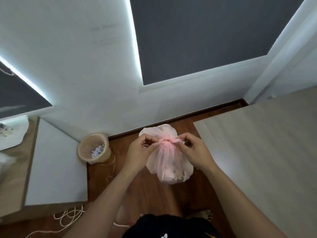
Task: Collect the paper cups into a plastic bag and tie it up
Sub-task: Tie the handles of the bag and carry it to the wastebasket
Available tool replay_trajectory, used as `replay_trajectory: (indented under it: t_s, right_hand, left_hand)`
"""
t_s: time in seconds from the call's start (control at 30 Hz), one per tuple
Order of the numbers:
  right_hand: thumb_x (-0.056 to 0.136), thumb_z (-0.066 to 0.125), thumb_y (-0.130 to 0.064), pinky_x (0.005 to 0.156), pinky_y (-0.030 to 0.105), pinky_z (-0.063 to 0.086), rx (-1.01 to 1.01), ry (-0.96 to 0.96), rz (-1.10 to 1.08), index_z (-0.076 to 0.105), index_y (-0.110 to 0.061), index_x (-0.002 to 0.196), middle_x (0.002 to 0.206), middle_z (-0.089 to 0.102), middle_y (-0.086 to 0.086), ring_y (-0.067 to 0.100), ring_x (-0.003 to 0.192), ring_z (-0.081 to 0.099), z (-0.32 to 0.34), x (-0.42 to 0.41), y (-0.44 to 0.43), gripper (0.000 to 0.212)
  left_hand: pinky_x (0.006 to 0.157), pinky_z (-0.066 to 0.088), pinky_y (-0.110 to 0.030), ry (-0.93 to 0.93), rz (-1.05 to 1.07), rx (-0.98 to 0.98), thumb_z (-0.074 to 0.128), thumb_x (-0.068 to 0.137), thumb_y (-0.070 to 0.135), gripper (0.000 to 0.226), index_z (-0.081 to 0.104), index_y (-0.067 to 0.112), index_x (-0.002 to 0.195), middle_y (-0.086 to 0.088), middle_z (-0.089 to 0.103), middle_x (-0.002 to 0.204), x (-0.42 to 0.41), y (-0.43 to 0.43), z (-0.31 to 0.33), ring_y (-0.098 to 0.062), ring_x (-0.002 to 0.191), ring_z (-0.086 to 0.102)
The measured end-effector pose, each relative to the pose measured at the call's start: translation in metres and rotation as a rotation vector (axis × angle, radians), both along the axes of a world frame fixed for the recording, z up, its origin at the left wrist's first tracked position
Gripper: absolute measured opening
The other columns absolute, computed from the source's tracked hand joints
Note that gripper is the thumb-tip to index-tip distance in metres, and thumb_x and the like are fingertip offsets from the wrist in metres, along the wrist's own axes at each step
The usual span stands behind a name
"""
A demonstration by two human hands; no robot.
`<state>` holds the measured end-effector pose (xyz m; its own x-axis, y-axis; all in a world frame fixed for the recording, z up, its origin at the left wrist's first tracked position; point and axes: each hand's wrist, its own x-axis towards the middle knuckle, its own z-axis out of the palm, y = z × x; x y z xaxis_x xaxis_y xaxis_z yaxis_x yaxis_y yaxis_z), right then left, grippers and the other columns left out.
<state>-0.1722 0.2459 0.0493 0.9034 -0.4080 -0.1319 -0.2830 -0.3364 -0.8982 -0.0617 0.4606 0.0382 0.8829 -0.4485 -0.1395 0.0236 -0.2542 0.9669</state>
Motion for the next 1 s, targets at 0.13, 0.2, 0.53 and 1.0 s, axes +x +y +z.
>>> replay_trajectory:
  t_s: [0.13, 0.2, 0.53, 1.0]
  right_hand:
    - [0.1, 0.079, -0.026, 0.087, 0.044, 0.059, 0.006, -0.016, 0.101, 0.079, -0.03, 0.1, 0.103, 0.079, -0.014, 0.008, 0.097, 0.071, 0.001, 0.039, 0.069, 0.004]
    - [0.1, 0.078, -0.025, 0.086, 0.046, 0.059, 0.019, -0.007, 0.145, 0.079, -0.03, 0.099, 0.101, 0.079, -0.014, 0.006, 0.094, 0.071, -0.001, 0.057, 0.102, 0.005]
    - [0.099, 0.079, -0.027, 0.081, 0.053, 0.061, 0.058, 0.038, 0.296, 0.078, -0.025, 0.097, 0.095, 0.079, -0.007, 0.024, 0.087, 0.074, -0.015, 0.125, 0.213, 0.003]
    - [0.098, 0.078, -0.014, 0.075, 0.033, 0.057, 0.152, 0.186, 0.422, 0.08, -0.021, 0.1, 0.095, 0.08, -0.008, 0.009, 0.08, 0.072, -0.064, 0.253, 0.243, 0.008]
  left_hand:
    - [0.081, 0.055, -0.012, 0.01, 0.103, -0.018, 0.089, 0.093, 0.006, 0.014, 0.078, 0.015, 0.097, 0.019, 0.084, 0.094, 0.017, 0.08, -0.003, 0.006, 0.087, 0.075]
    - [0.083, 0.056, -0.014, 0.011, 0.148, -0.016, 0.089, 0.094, 0.008, 0.014, 0.078, 0.017, 0.096, 0.019, 0.083, 0.095, 0.024, 0.116, -0.007, 0.003, 0.089, 0.075]
    - [0.085, 0.054, -0.016, 0.035, 0.309, 0.003, 0.09, 0.093, 0.017, 0.016, 0.076, 0.023, 0.093, 0.022, 0.081, 0.092, 0.065, 0.233, -0.025, 0.006, 0.085, 0.071]
    - [0.1, 0.063, -0.042, 0.157, 0.439, 0.06, 0.094, 0.091, 0.022, 0.017, 0.078, 0.024, 0.094, 0.009, 0.084, 0.1, 0.169, 0.271, -0.075, -0.018, 0.103, 0.079]
